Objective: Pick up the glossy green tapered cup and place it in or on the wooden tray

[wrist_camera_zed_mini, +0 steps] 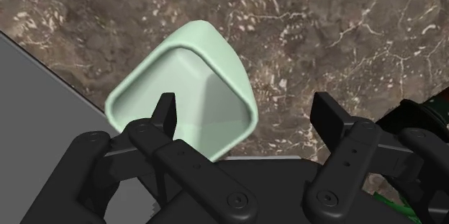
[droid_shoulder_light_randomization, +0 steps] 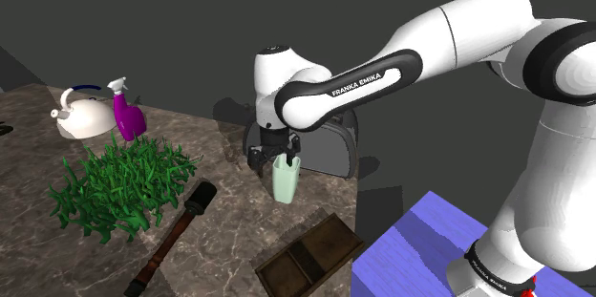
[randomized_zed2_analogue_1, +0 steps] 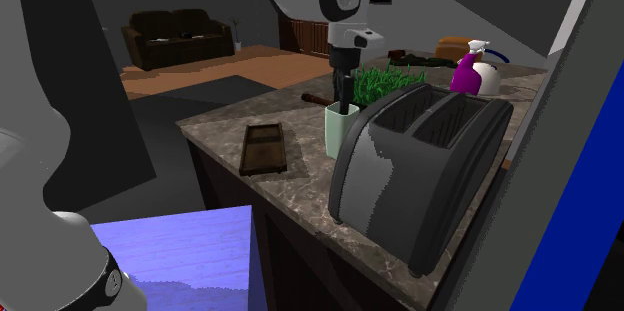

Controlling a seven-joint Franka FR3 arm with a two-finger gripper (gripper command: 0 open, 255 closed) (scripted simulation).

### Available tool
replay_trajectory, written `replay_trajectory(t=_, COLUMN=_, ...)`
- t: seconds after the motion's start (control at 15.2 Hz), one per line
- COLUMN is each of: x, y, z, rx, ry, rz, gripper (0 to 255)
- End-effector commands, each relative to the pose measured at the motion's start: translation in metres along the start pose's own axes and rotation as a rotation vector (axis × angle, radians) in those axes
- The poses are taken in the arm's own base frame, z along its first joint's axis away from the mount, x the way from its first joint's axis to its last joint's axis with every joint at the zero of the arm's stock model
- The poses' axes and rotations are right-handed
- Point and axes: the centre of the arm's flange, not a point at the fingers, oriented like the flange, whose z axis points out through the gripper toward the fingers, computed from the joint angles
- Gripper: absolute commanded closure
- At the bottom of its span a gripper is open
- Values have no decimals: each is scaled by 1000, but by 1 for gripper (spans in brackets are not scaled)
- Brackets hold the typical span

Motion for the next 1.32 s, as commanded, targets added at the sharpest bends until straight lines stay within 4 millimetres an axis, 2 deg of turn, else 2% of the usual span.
replay_trajectory(t=0.0, x=0, y=0, z=1, rx=0, ry=0, rz=0, gripper=0)
replay_trajectory(t=0.26, x=0, y=0, z=1, rx=0, ry=0, rz=0, gripper=0)
replay_trajectory(t=0.33, x=0, y=0, z=1, rx=0, ry=0, rz=0, gripper=255)
replay_trajectory(t=0.92, x=0, y=0, z=1, rx=0, ry=0, rz=0, gripper=255)
replay_trajectory(t=1.25, x=-1, y=0, z=-26, rx=0, ry=0, rz=0, gripper=255)
